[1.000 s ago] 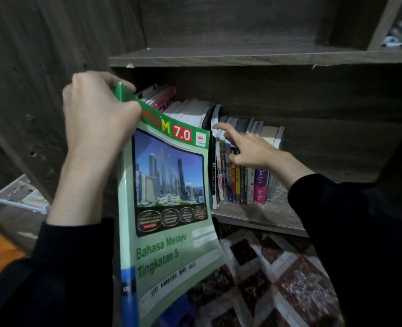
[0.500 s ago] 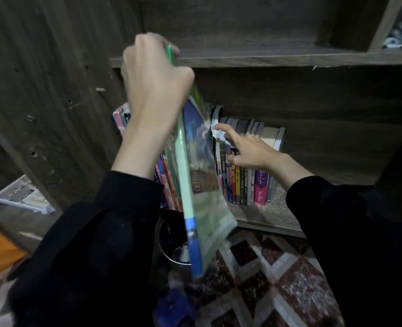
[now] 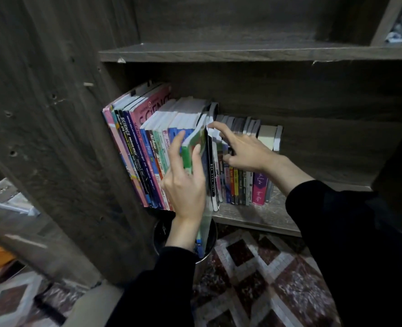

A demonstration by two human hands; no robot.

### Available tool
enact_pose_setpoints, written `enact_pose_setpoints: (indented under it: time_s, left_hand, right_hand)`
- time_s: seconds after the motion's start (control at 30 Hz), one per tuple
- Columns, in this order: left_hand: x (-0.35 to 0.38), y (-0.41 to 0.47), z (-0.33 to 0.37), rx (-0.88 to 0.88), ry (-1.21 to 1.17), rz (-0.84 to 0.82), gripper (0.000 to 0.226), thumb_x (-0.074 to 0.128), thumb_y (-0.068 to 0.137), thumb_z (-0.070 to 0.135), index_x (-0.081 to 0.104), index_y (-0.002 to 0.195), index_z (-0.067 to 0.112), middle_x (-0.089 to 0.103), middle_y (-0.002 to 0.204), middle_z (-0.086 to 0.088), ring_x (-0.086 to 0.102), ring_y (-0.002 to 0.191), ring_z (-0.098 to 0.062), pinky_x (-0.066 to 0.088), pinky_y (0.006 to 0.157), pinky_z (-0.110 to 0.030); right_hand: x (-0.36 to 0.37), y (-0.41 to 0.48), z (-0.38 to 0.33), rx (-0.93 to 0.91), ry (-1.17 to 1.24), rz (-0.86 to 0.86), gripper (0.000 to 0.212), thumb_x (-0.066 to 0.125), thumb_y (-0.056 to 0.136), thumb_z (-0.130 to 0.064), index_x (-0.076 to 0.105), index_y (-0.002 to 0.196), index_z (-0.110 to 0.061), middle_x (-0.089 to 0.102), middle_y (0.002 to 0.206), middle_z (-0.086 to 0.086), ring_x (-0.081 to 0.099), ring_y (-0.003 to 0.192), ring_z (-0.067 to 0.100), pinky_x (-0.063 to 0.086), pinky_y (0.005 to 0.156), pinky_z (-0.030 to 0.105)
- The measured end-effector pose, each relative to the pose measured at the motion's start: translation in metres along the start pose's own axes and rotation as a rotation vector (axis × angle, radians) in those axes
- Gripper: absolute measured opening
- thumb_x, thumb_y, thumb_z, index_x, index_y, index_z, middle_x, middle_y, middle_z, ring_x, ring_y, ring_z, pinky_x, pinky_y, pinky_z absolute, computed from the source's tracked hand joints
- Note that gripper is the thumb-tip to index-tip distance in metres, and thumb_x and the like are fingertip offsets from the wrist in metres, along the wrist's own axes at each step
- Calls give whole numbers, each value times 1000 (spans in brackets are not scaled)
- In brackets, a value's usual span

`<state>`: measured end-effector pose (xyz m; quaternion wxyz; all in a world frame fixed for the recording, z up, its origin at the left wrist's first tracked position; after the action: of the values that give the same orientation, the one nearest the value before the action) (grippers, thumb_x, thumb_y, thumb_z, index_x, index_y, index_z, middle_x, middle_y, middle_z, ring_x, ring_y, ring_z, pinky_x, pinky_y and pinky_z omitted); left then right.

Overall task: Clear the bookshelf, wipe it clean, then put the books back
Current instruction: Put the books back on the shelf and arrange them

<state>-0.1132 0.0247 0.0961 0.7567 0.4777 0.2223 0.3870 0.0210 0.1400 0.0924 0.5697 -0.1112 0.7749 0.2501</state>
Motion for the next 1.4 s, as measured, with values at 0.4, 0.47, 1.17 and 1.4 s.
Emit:
enact_pose_setpoints:
  time_s: [0.4, 0.47, 1.17, 1.4]
  left_hand:
    - [-2, -84, -17, -322, -51, -142, 44, 68, 87, 10, 48, 125, 2, 69, 100, -20, 64, 93, -18, 38, 89, 0]
    - [2, -77, -15, -300, -18, -110, 40, 72, 77, -8, 56, 113, -13, 65, 91, -10, 55, 95, -4, 27, 86, 10]
    - [80, -102, -71, 47, 240, -272, 73, 26, 101, 47, -21, 149, 19, -24, 157, 5, -12, 147, -16, -5, 118, -50]
    - [98, -109, -87, 19, 223, -326, 71, 25, 102, 44, -22, 148, 18, -24, 157, 3, -10, 147, -19, -2, 117, -56]
  right_hand:
    - [3, -4, -4, -22, 8, -20, 82, 53, 81, -8, 8, 144, -36, 63, 95, 19, 37, 52, 7, 25, 52, 17]
    - [3, -4, -5, -15, 20, -11, 82, 53, 82, -8, 8, 145, -35, 59, 83, 12, 33, 54, 5, 31, 55, 24]
    - [5, -4, -11, 49, -10, 8, 88, 55, 80, -10, 4, 146, -35, 35, 65, -8, 25, 57, 5, 42, 96, 57]
    - [6, -1, -16, 19, 10, 10, 89, 54, 79, -8, 5, 149, -34, 23, 64, -14, 37, 75, 18, 40, 97, 59]
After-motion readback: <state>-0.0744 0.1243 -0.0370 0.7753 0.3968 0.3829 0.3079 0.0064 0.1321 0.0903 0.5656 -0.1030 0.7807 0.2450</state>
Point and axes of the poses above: each hand's wrist, its own y-axis towards the middle knuckle, its own x-axis out of the palm, z = x × y, the point moved 6 cm from there along y, towards the middle knuckle
